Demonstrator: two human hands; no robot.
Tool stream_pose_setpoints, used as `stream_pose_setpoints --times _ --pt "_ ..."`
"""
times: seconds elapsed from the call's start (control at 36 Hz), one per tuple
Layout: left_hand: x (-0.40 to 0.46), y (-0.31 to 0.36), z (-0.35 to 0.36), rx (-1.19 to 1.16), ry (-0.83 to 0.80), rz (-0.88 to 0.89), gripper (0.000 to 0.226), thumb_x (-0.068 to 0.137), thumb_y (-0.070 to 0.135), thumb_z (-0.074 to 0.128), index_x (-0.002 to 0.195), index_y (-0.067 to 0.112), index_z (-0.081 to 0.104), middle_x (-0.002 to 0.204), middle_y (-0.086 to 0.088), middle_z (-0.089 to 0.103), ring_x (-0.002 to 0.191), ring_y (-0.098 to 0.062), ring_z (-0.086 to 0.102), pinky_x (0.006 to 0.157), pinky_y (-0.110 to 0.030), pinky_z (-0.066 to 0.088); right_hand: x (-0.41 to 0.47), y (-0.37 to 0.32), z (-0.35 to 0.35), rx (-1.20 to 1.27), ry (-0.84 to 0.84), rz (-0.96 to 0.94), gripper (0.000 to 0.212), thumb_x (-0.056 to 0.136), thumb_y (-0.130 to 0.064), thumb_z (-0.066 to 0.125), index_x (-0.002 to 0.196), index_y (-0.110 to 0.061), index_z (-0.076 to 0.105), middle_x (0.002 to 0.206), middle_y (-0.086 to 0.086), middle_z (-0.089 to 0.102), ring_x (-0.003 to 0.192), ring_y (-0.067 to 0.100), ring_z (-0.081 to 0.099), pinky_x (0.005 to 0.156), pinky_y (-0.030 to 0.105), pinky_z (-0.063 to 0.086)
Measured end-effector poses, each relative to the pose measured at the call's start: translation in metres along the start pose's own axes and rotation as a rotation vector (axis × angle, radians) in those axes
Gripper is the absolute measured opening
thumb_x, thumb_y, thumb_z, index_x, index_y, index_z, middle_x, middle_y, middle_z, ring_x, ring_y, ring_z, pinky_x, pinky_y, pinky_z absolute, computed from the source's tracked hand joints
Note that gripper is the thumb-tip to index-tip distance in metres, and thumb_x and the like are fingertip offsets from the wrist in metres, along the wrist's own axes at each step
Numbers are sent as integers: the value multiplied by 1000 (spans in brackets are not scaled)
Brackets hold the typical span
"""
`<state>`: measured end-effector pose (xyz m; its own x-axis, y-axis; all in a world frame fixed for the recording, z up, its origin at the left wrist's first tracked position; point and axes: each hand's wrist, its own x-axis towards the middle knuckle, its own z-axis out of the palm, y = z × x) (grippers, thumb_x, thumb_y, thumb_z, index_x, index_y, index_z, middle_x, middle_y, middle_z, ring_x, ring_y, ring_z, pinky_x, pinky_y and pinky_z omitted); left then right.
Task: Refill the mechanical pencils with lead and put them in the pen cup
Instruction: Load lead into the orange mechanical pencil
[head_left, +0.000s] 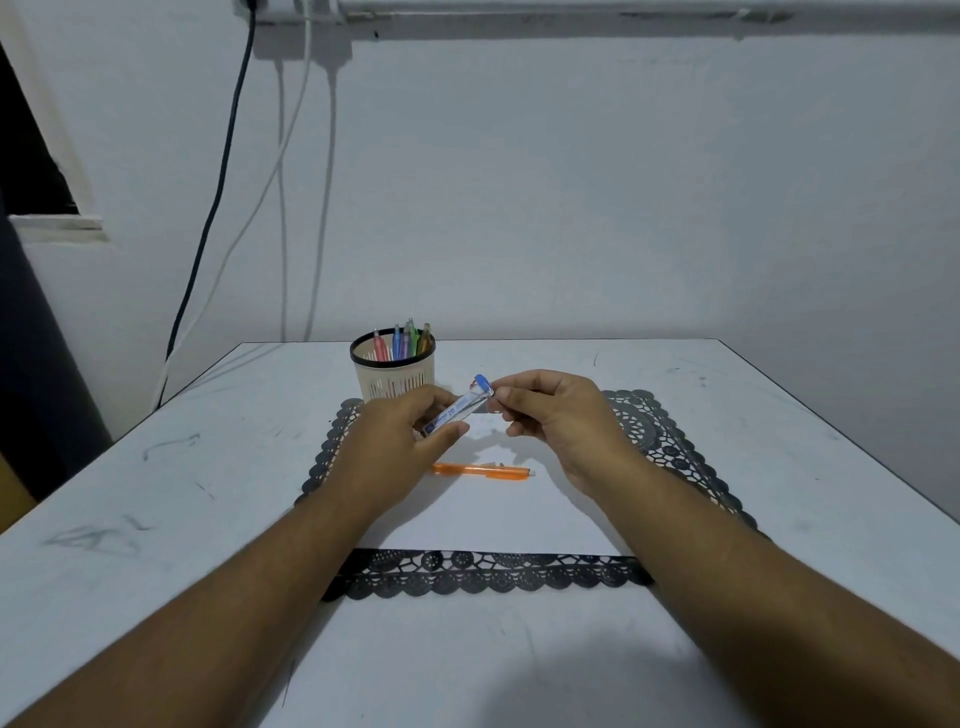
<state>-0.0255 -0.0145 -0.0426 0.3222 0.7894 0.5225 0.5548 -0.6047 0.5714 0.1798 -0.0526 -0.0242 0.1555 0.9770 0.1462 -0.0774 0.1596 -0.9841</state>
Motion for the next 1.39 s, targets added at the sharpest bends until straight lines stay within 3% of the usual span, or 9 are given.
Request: stream_pose_setpoints --times 0.11,0.28,0.61,0.75,0.89,0.97,1.28,1.39 --pt "-1 3 0 10 -4 -19 22 92 35 76 114 32 74 88 20 70 82 3 64 58 -8 36 0 0 0 -46 16 -41 11 92 -6 73 95 -12 82 91 14 79 77 15 65 68 27 56" --pt "-2 4 0 22 -19 -14 25 91 37 76 116 32 74 93 17 73 88 0 66 68 -25 53 -1 -2 -2 -160 40 -108 9 91 -11 76 93 -16 83 87 6 78 77 11 65 68 25 57" --pt "-1 -4 9 -61 -64 -16 24 90 47 72 113 38 72 93 16 75 80 -4 69 74 -44 59 -3 -6 -3 -191 55 -155 3 89 -15 78 88 -15 81 82 1 77 74 10 66 66 27 54" --pt "-2 -2 11 -76 -55 -6 39 84 60 63 112 35 72 91 17 75 86 -4 70 76 -43 58 -5 -8 -1 -193 52 -175 3 89 -14 78 88 -15 81 82 -3 77 75 7 66 67 28 54" --pt "-3 0 13 -79 -57 6 20 89 45 71 105 32 74 88 19 74 85 -3 69 76 -42 58 -6 -10 2 -155 54 -177 8 89 -14 77 84 -19 81 81 -5 76 76 7 65 68 28 54" --pt "-2 2 13 -72 -54 17 13 92 34 75 103 30 76 87 18 73 84 -2 68 74 -38 57 -6 -11 3 -136 69 -181 7 89 -14 77 84 -18 81 85 2 77 78 10 66 68 28 54" --pt "-2 6 13 -91 -83 30 15 93 27 75 108 27 76 89 17 74 77 1 66 65 -19 47 -5 -11 2 -71 80 -212 5 94 -12 72 91 -12 76 87 8 79 78 20 67 63 34 52" --pt "-3 7 13 -81 -76 24 23 93 28 74 116 30 73 90 17 74 78 -1 66 68 -24 53 -5 -13 2 -61 106 -234 7 97 -12 69 93 -11 75 87 8 78 80 22 68 60 32 53"
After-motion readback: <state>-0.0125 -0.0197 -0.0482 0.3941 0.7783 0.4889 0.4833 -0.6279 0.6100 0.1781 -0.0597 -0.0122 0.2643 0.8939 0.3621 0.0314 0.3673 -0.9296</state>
